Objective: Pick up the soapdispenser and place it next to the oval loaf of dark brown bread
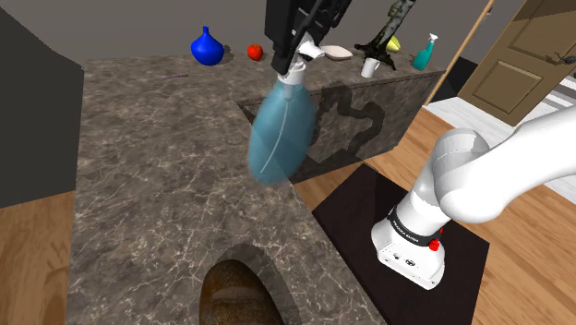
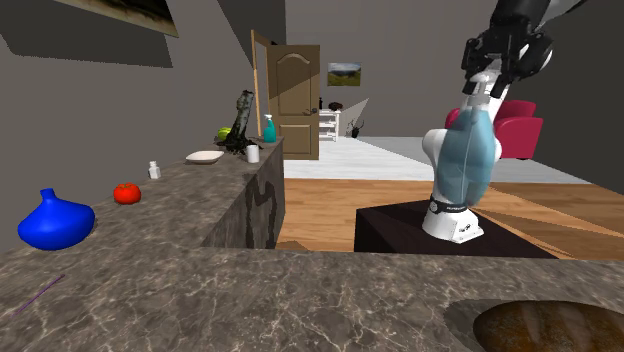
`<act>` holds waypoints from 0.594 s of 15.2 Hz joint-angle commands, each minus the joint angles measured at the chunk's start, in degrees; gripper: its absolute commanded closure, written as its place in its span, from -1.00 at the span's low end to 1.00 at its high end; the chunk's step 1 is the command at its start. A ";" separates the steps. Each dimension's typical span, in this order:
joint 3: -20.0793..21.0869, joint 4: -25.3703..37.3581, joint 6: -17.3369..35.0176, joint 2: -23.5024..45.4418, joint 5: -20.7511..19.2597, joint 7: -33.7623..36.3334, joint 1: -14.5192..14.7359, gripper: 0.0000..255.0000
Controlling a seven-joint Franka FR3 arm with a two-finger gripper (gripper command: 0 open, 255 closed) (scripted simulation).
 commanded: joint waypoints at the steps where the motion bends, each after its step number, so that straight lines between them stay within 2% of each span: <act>1: 0.20 -2.28 1.81 -0.54 0.25 0.23 0.22 1.00; 9: 0.63 -9.98 7.46 -2.60 1.11 0.67 1.06 1.00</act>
